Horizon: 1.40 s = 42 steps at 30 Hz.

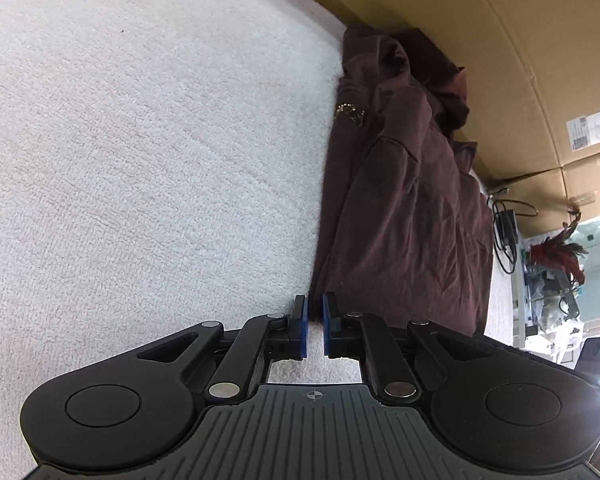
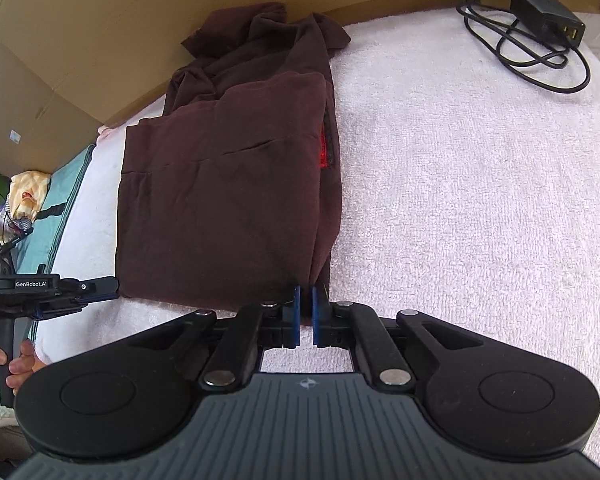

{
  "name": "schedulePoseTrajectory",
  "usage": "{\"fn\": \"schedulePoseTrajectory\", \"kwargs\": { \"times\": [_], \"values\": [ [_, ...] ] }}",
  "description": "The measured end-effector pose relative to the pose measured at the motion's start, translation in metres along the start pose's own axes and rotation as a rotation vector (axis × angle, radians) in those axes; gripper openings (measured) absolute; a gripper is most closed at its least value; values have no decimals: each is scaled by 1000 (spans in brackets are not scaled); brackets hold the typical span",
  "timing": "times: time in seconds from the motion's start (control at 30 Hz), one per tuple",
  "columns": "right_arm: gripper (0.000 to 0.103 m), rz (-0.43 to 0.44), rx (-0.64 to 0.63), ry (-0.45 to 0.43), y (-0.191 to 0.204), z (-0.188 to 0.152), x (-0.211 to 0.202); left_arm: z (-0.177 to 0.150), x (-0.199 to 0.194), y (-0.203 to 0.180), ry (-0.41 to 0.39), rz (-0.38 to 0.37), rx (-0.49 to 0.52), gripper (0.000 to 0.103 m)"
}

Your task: Fold clothes

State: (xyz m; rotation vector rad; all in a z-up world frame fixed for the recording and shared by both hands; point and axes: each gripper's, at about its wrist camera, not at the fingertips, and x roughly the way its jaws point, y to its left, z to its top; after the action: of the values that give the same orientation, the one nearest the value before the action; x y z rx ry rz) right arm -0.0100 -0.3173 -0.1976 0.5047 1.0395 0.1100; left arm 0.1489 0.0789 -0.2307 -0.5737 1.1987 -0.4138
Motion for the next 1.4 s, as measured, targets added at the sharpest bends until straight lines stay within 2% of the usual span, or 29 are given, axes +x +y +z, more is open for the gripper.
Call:
{"fn": "schedulePoseTrajectory", "kwargs": {
  "times": [0.1,0.17,0.27,0.3,0.33,0.37,0.4,0.5,0.63,0.7,0.73,0.83,0.87,0.97,1.03,1.07,1.1,1.13,1.17,1.2,1.23,1.27,1.33,1.4],
  "values": [
    [7,5,21,-8,-3,0,-1,-2,-6,2,-3,30,8,4],
    [8,-4,41,-18,-6,0,-4,-3,-16,8,-12,42,-14,26],
    [11,-21,79,-50,-13,-1,-13,2,-35,3,-53,18,-17,28],
    [15,-16,96,-67,-15,0,-18,7,-37,-3,-69,3,2,37],
    [31,-4,117,-88,-16,2,-21,11,-39,-10,-85,-11,22,54],
    [44,8,139,-111,-16,5,-24,16,-37,-17,-102,-20,46,64],
    [64,14,151,-130,-16,8,-25,21,-34,-25,-118,-29,71,75],
    [66,21,149,-161,-10,17,-17,34,-17,-40,-128,-48,109,78],
    [66,27,139,-137,-6,23,0,46,10,-45,-99,-5,141,80],
    [66,35,144,-127,-8,21,5,47,15,-37,-80,-5,108,81],
    [66,40,150,-124,-10,20,7,47,17,-33,-70,-10,88,86],
    [68,75,192,-130,-18,18,11,44,24,-26,-45,-25,49,90],
    [68,100,210,-132,-20,18,11,43,23,-26,-49,-35,45,90],
    [66,190,229,-92,-21,17,16,39,30,-32,11,-85,56,90],
    [67,220,223,-78,-19,16,20,33,32,-39,0,-74,106,90],
    [67,222,223,-86,-18,16,21,32,34,-41,-4,-69,99,89],
    [66,223,222,-93,-16,16,23,32,35,-43,-8,-63,90,81],
    [51,224,223,-92,-15,16,25,33,36,-43,-6,-51,73,68],
    [36,222,225,-69,-14,18,30,34,37,-43,-4,-39,56,62],
    [22,223,229,-48,-13,19,34,35,38,-43,-2,-27,39,51],
    [15,230,232,-41,-11,19,36,36,38,-42,0,-18,38,27],
    [15,237,236,-35,-10,20,38,37,37,-42,3,-10,38,18],
    [13,252,240,-31,-8,21,38,38,32,-39,-8,-26,16,10],
    [13,267,233,-29,-7,23,34,38,26,-40,-24,-39,8,8]
  ]
}}
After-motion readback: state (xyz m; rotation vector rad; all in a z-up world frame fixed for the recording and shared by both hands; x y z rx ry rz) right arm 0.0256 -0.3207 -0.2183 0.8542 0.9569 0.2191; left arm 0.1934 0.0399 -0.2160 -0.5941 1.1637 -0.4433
